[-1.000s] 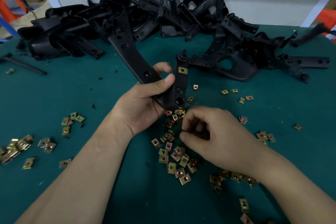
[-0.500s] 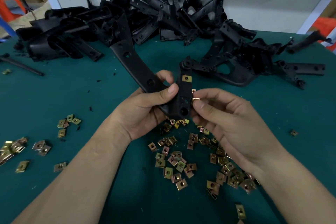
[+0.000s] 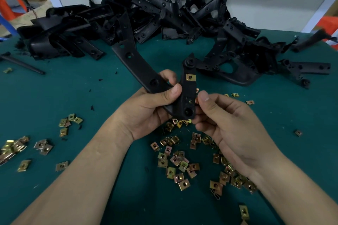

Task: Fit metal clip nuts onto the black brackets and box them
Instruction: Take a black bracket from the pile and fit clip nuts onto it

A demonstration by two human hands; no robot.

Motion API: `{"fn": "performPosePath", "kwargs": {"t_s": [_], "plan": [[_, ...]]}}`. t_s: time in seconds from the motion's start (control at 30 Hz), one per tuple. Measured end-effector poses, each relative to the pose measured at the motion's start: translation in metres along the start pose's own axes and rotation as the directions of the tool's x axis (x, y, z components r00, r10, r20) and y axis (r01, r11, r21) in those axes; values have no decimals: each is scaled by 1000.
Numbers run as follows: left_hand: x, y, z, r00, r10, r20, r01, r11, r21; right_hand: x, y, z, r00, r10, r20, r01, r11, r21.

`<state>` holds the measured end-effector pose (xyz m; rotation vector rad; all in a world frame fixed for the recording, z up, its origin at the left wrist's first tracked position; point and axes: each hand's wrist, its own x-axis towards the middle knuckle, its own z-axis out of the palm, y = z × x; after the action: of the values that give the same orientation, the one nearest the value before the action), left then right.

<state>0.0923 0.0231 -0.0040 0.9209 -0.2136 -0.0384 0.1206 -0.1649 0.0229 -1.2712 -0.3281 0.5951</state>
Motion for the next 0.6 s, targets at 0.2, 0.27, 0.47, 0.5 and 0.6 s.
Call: {"fn": "performPosePath", "kwargs": {"t_s": [0.2,0.27,0.47,0.5,0.6], "plan": [[0,-2,-1,1000,10,-30,-9,1000,25,-1,-1,0,998,-60,-12,57,984,-169],[0,-2,0,999,9,-35,-7,999,40,-2,-2,-1,996,-91,-18,85,974,-212],[0,-2,2,999,1,-36,2,997,74,-3,-3,-1,998,-61,-25,54,974,-219],[0,-2,3,999,1,-38,2,997,77,-3,-3,-1,999,-40,-17,36,981,-193],[0,-3,3,999,-12,-41,18,991,136,-4,-1,-2,1000,-5,-21,1,989,-151]]}}
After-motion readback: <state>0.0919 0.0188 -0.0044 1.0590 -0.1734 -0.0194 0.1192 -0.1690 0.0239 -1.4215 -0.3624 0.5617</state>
